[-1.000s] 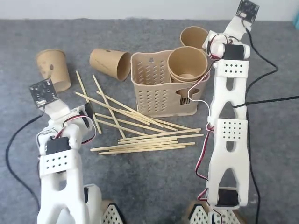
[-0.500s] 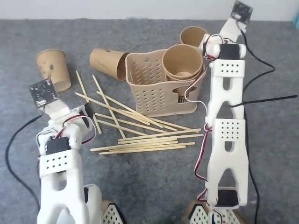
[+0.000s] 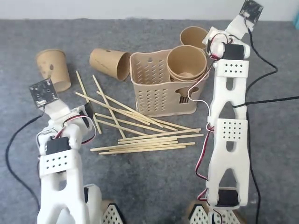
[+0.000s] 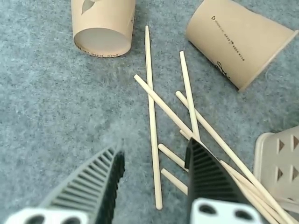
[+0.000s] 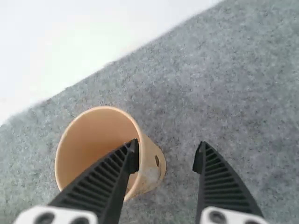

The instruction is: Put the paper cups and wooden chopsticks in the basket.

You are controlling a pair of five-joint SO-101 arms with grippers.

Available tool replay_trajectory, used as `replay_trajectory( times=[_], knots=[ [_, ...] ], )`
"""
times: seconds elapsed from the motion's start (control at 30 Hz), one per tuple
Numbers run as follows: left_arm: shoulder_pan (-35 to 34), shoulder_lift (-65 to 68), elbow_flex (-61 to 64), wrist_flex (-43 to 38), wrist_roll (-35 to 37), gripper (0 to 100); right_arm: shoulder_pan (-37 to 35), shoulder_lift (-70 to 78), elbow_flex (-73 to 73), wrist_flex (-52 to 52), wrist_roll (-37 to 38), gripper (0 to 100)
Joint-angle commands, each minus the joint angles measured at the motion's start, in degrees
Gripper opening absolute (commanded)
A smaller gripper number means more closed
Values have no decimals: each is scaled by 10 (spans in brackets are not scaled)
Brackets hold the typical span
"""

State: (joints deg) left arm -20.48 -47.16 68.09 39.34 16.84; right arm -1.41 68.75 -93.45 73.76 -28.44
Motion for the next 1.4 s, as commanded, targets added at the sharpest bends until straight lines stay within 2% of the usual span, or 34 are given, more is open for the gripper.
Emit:
replay_trajectory(
  times=[0.0,0.23,0.4,0.8,0.9,1.0,1.03,1.37],
  knots=[
    [-3,-14,-4,-15,-4,199,-5,-52,-25,-31,-4,206],
    [-3,-14,-4,-15,-4,199,-11,26,-25,-116,-2,206],
    [-4,-14,-4,-15,-4,199,-14,56,-25,-138,36,206],
    [-4,-14,-4,-15,-4,199,-19,72,-25,-80,40,198],
    [-4,-14,-4,-15,-4,199,-21,69,-25,-69,42,134],
    [-4,-14,-4,-15,-4,199,-18,69,-25,-69,106,12],
    [-4,-14,-4,-15,-4,199,-17,68,-25,-66,125,2],
    [-4,-14,-4,-15,-4,199,29,-15,-26,86,124,8]
  ],
)
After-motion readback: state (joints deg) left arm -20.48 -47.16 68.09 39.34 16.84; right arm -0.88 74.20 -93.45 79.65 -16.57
